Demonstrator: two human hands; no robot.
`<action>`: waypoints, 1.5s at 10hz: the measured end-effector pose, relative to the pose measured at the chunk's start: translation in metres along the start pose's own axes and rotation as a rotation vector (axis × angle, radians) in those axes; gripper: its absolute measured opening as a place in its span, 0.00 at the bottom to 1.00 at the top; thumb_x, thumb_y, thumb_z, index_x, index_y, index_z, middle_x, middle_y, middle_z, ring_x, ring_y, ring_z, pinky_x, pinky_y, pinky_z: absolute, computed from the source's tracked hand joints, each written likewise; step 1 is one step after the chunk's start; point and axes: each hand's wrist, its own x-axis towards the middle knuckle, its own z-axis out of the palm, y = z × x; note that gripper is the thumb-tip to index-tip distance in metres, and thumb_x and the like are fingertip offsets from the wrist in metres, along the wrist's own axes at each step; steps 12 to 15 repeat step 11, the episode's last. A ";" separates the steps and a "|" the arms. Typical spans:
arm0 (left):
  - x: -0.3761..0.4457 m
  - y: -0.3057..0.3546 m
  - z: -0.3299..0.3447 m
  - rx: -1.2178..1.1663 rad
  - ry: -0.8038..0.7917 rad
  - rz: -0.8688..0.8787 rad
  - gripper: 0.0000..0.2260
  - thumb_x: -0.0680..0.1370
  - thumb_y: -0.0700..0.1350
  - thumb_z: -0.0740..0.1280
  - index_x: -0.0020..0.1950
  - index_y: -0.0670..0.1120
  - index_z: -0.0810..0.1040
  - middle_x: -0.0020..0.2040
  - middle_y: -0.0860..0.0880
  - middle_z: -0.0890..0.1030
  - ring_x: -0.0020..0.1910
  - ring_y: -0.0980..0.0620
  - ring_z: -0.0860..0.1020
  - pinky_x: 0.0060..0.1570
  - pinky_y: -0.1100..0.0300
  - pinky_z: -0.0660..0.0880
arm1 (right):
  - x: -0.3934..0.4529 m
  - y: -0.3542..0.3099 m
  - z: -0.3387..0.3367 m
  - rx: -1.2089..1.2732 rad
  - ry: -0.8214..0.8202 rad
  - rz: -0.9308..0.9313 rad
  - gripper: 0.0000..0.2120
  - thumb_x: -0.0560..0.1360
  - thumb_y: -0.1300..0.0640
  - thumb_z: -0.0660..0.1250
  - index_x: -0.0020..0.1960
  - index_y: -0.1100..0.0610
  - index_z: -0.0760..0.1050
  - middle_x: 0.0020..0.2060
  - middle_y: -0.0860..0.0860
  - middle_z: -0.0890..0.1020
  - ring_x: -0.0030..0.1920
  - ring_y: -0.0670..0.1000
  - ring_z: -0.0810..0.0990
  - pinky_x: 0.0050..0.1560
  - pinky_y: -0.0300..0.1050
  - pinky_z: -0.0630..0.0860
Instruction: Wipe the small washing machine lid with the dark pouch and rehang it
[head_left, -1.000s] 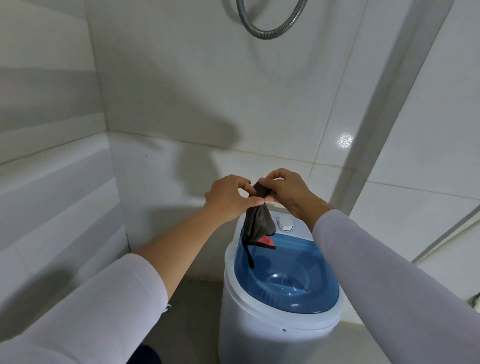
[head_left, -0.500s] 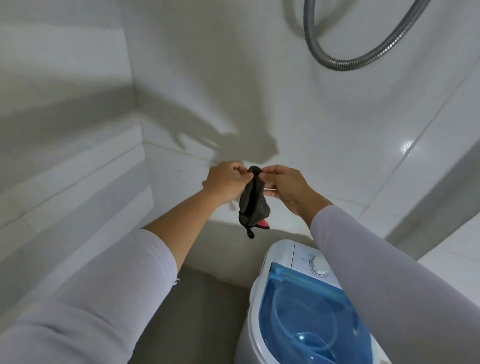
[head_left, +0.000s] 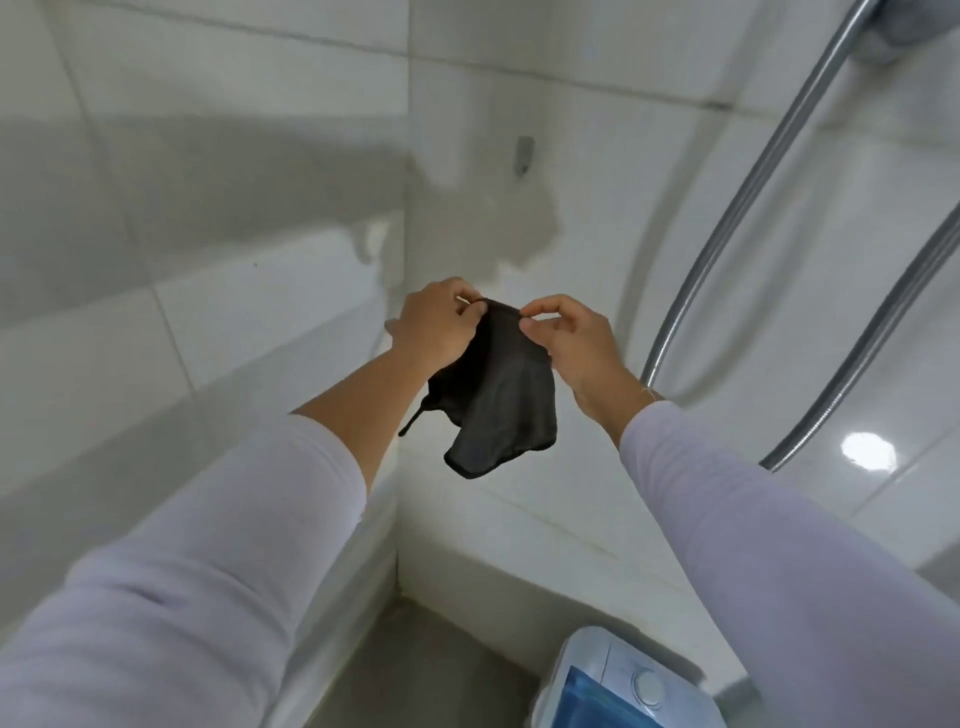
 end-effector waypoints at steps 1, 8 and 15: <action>0.028 0.032 -0.041 -0.004 0.071 0.030 0.09 0.79 0.53 0.62 0.55 0.55 0.78 0.55 0.54 0.82 0.60 0.49 0.76 0.60 0.48 0.68 | 0.025 -0.049 0.001 -0.119 0.081 -0.129 0.09 0.73 0.61 0.66 0.45 0.50 0.82 0.40 0.48 0.83 0.44 0.49 0.80 0.49 0.40 0.78; 0.108 0.066 -0.048 -0.033 0.027 -0.033 0.08 0.79 0.50 0.62 0.53 0.53 0.80 0.53 0.54 0.83 0.57 0.48 0.77 0.63 0.44 0.68 | 0.097 -0.091 0.022 -0.670 0.333 -0.229 0.15 0.76 0.62 0.57 0.56 0.56 0.79 0.50 0.57 0.84 0.48 0.58 0.81 0.47 0.46 0.77; 0.054 0.042 -0.010 -0.130 0.128 -0.155 0.10 0.77 0.47 0.63 0.58 0.50 0.76 0.55 0.49 0.79 0.57 0.46 0.76 0.61 0.41 0.71 | 0.038 -0.038 0.011 -0.449 0.195 -0.059 0.11 0.74 0.64 0.64 0.54 0.59 0.80 0.48 0.56 0.77 0.44 0.53 0.77 0.46 0.39 0.73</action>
